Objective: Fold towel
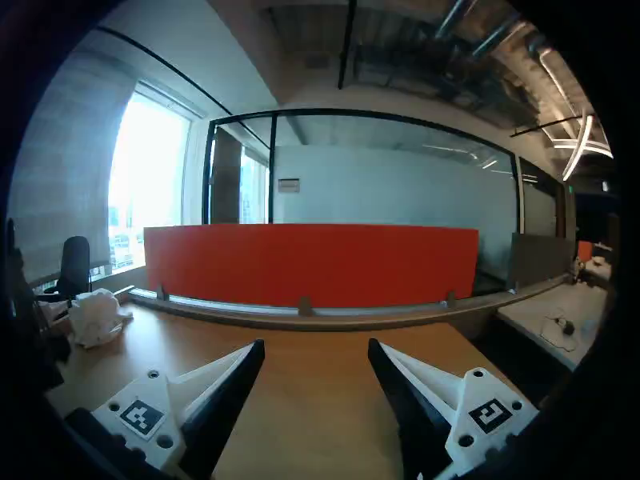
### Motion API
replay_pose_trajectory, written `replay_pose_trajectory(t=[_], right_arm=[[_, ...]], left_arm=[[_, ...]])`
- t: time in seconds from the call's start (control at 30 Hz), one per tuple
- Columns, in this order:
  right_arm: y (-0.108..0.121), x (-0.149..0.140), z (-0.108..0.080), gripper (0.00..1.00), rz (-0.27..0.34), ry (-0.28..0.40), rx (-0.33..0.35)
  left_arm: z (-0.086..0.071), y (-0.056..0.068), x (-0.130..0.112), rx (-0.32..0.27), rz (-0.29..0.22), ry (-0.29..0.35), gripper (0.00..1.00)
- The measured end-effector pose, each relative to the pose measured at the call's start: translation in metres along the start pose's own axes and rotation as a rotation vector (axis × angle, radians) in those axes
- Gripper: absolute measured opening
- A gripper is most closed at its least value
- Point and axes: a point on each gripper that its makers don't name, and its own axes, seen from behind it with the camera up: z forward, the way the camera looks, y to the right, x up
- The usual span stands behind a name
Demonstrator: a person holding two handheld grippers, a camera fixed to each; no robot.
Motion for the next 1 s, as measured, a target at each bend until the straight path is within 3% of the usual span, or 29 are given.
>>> replay_pose_trajectory(t=[0.37,0.57,1.0], right_arm=[[-0.007,-0.023,-0.012,1.00,-0.033,0.008,-0.030],[-0.004,-0.037,-0.016,1.00,-0.022,-0.013,-0.042],[0.007,-0.039,-0.020,1.00,0.011,0.004,-0.045]], left_arm=[[0.006,-0.010,-0.039,0.010,-0.002,0.051,0.68],[0.005,-0.012,-0.055,0.016,0.008,0.077,0.67],[0.005,-0.013,-0.084,0.044,0.012,0.103,0.67]])
